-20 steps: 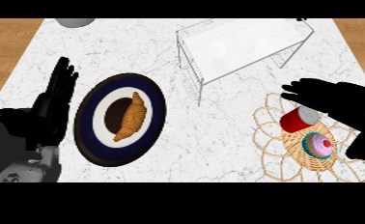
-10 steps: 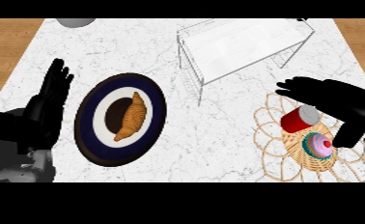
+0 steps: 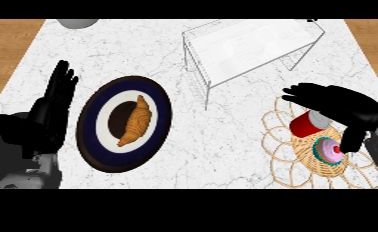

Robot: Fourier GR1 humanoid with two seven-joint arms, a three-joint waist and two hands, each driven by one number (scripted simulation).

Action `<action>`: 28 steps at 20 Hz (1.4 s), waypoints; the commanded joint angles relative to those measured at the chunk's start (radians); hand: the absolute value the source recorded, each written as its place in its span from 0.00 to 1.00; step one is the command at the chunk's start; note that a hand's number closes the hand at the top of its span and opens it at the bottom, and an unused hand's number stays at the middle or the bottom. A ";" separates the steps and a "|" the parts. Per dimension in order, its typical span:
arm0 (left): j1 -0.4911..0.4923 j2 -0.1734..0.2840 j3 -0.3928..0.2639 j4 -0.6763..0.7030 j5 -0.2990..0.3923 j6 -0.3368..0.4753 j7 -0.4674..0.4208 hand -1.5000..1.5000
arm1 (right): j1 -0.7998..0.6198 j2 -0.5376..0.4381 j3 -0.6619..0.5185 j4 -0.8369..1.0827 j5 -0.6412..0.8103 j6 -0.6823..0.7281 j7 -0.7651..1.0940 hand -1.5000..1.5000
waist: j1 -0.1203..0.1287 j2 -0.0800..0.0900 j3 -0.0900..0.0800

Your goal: Pick the can from the placemat and place it in the tiered shelf

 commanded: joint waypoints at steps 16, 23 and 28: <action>0.036 -0.041 0.049 -0.005 -0.030 -0.066 -0.009 0.50 | 0.045 0.133 0.014 0.074 0.191 -0.071 -0.060 1.00 | -0.005 -0.001 0.001; 0.029 -0.069 0.027 -0.065 -0.065 -0.026 0.034 0.50 | 0.029 0.150 -0.024 0.162 0.222 -0.291 -0.155 1.00 | 0.000 -0.001 0.001; -0.005 -0.035 0.069 -0.001 -0.039 -0.058 0.015 0.50 | 0.093 0.371 -0.048 0.059 0.248 -0.123 0.273 1.00 | -0.028 -0.009 -0.001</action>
